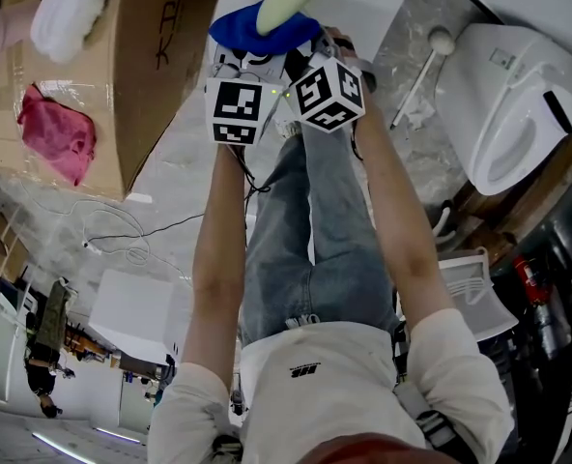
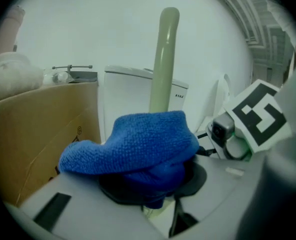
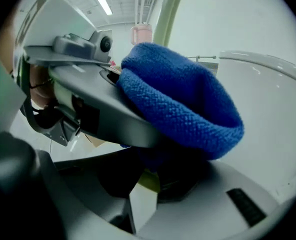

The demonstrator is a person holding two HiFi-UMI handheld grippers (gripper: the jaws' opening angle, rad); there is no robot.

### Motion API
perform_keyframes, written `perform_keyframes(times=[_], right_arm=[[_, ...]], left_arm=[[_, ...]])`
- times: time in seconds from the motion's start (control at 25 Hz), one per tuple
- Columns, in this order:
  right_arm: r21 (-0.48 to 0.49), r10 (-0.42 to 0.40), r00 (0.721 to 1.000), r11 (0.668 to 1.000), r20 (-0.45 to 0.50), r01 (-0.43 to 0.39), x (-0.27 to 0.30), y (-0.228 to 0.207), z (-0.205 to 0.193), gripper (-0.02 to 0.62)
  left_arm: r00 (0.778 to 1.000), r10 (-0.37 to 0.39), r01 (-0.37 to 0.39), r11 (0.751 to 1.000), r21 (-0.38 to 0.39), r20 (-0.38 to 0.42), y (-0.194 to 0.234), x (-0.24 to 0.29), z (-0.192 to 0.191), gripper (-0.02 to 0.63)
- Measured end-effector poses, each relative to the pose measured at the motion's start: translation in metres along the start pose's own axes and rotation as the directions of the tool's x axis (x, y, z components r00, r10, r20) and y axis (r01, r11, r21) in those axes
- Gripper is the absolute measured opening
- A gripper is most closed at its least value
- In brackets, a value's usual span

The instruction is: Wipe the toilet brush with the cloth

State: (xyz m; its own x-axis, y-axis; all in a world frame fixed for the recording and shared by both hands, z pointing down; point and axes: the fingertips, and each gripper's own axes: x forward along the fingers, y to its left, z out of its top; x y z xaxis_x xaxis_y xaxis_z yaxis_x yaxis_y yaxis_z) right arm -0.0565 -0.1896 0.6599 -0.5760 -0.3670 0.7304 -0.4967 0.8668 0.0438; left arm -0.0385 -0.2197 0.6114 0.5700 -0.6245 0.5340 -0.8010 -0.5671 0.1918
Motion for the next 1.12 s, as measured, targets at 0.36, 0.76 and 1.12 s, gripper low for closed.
perform_keyframes(times=[0.36,0.76,1.12], right_arm=[[-0.011,-0.002,1.0,1.0,-0.006,0.002,0.001,0.002,0.001,0.055],[-0.011,-0.006,1.0,1.0,-0.011,0.005,0.001,0.002,0.001,0.055],[-0.01,-0.012,1.0,1.0,-0.011,0.012,0.0,0.002,0.003,0.055]], left_arm=[[1.0,-0.017,0.017,1.0,0.007,-0.014,0.0,-0.007,0.009,0.123],[0.996,-0.031,0.026,0.998,0.061,0.082,-0.008,-0.039,0.073,0.124],[0.978,-0.045,0.029,0.996,0.081,0.205,-0.016,-0.062,0.138,0.139]])
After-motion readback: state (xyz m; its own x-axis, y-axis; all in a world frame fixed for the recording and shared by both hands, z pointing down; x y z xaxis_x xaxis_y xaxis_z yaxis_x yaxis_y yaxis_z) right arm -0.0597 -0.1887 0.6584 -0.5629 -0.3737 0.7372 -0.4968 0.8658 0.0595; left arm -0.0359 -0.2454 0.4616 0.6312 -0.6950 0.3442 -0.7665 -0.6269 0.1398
